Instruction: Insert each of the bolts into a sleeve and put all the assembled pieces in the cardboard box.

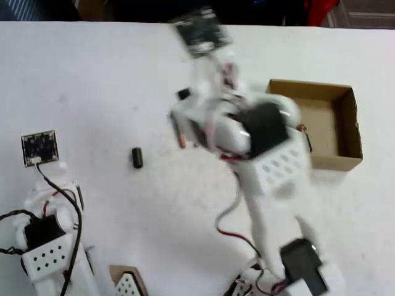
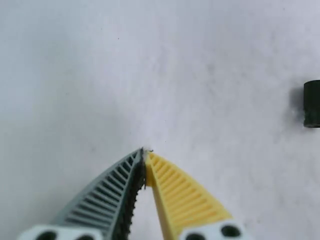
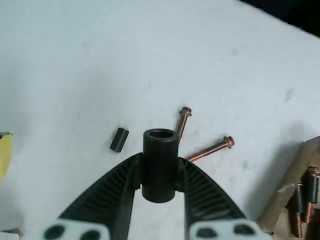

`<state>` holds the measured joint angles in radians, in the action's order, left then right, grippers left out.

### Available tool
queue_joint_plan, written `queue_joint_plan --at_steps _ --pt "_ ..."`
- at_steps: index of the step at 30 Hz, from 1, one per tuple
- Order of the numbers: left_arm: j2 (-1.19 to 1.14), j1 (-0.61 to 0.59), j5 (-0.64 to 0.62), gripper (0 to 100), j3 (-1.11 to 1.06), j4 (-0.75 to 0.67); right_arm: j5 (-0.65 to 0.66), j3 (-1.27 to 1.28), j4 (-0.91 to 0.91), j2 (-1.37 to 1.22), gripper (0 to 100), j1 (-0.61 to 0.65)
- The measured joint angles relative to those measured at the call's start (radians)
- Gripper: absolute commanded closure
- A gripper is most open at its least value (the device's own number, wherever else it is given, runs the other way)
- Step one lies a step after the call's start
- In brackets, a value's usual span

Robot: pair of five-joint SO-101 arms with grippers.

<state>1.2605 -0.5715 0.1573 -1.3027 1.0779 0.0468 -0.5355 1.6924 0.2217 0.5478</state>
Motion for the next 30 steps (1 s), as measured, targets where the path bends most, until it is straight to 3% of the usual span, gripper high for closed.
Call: queue_joint_plan --at_steps 10,24,30 --pt "0.000 0.000 0.000 98 0.000 0.000 0.011 0.058 0.003 0.272 97.9 -0.176" --pt "0.000 0.000 0.000 98 0.000 0.000 0.012 0.351 0.003 0.565 97.9 -0.183" --pt "0.000 0.000 0.000 98 0.000 0.000 0.097 0.509 -0.028 0.683 97.9 -0.181"
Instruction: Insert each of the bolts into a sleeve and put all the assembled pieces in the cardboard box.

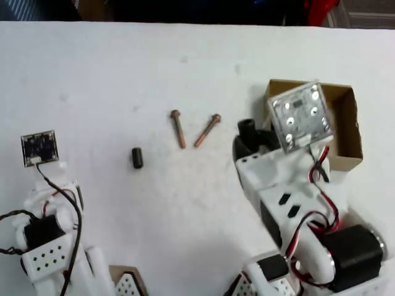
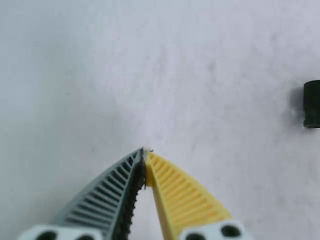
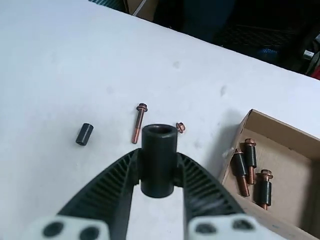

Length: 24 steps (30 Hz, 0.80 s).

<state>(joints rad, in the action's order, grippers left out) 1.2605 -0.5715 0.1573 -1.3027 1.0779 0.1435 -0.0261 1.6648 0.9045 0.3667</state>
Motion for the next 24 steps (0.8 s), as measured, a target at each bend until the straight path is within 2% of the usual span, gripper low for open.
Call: queue_joint_plan --at_steps 9,14,24 --pt "0.000 0.000 0.000 98 0.000 0.000 0.017 0.334 -0.146 0.221 97.9 -0.002" --pt "0.000 0.000 0.000 98 0.000 0.000 0.103 0.503 -0.227 0.348 97.9 0.000" --pt "0.000 0.000 0.000 98 0.000 0.000 0.123 0.758 -0.295 0.500 97.9 0.000"
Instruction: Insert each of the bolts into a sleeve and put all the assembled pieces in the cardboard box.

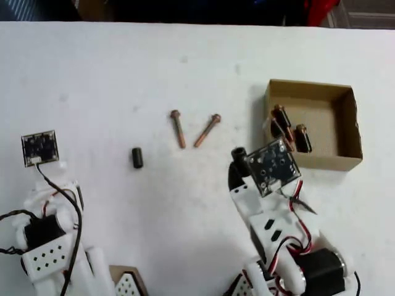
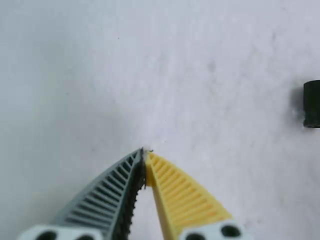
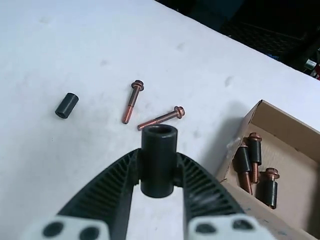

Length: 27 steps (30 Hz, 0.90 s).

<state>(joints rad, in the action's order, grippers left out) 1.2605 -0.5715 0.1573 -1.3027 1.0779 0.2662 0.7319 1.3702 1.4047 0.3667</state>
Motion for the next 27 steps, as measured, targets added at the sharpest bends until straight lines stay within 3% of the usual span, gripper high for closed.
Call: queue_joint_plan --at_steps 21,27 --pt "0.000 0.000 0.000 98 0.000 0.000 0.002 0.181 -0.110 0.092 97.8 -0.287" --pt "0.000 0.015 0.000 98 -0.003 0.000 0.002 0.215 -0.130 0.081 97.8 -0.315"
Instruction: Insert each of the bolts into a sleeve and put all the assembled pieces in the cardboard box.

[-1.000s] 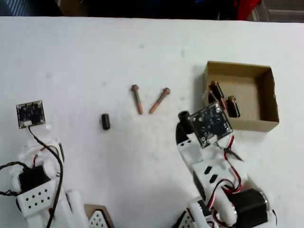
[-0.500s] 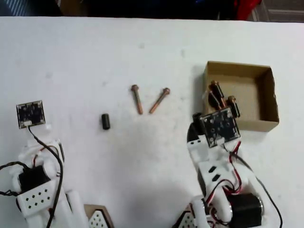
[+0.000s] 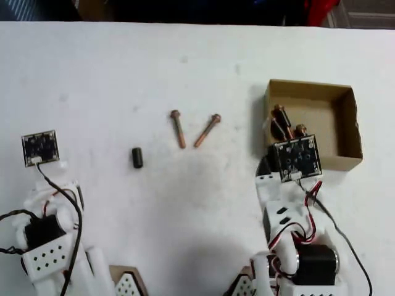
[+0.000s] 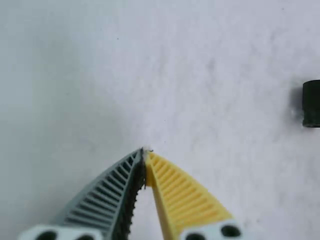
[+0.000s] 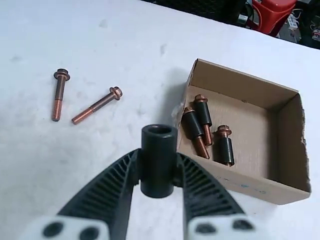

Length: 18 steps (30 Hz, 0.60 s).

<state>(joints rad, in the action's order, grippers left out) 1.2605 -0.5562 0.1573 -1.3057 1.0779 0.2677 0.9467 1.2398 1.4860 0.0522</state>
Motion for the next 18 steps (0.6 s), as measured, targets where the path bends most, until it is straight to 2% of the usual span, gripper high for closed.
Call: queue_joint_plan --at_steps 5,18 --pt "0.000 0.052 0.000 98 -0.023 0.000 0.000 0.003 -0.003 0.000 97.8 0.005" --pt "0.000 0.060 0.000 98 -0.023 0.000 -0.018 -0.020 -0.029 0.000 97.8 0.029"
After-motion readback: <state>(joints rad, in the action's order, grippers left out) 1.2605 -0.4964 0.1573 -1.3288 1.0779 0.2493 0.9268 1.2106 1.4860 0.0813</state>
